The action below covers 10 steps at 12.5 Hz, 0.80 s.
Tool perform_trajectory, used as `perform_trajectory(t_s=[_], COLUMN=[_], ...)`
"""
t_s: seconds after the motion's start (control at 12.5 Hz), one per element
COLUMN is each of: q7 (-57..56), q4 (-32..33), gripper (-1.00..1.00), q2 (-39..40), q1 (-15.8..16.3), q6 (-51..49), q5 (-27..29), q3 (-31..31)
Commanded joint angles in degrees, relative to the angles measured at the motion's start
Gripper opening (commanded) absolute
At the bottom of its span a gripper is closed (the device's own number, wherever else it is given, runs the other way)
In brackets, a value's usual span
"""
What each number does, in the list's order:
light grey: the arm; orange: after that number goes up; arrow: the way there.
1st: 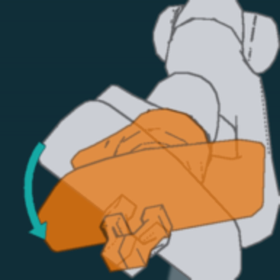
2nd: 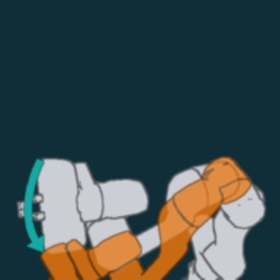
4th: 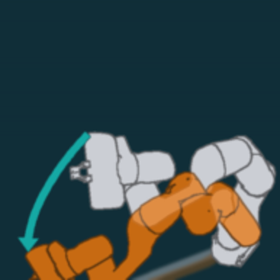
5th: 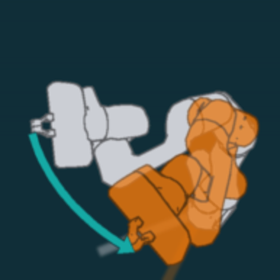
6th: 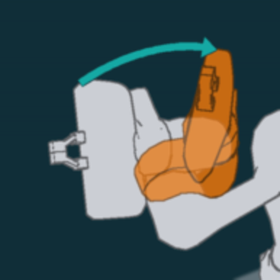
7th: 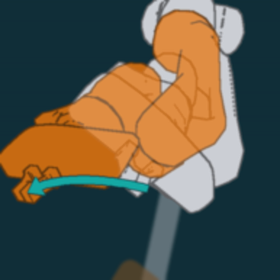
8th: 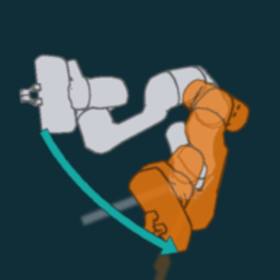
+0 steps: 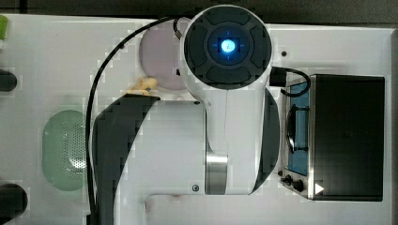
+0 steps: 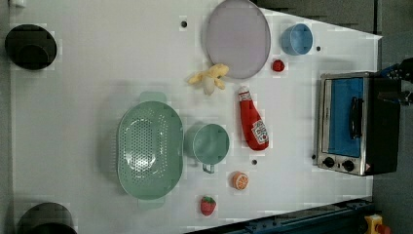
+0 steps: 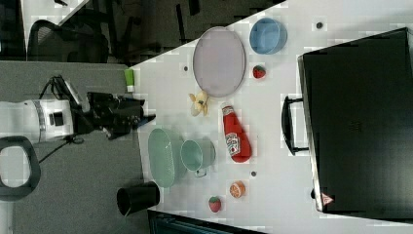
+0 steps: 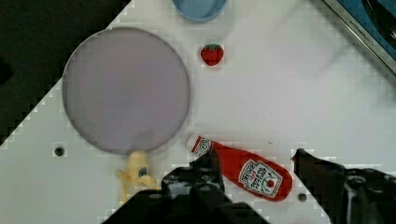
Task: Pick Ketchup from the table and place it in strainer.
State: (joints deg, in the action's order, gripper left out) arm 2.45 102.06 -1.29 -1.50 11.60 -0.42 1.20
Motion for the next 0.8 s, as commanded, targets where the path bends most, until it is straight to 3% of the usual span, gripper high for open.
perform_trajectory(t_s=[0.08, 0.24, 0.64, 0.8], q7=[-1.75, -1.76, -3.21, -9.82], q4=[6.49, 6.89, 10.52, 12.36], gripper=[0.59, 1.00, 1.00, 1.00], q2=[-13.65, -12.82, -7.83, -5.64], q1=[-5.89, -5.86, -5.58, -5.50], q6=[-10.24, -10.19, -5.67, -0.40], q5=[2.18, 2.18, 2.18, 2.18], q3=[3.61, 3.66, 4.75, 5.40])
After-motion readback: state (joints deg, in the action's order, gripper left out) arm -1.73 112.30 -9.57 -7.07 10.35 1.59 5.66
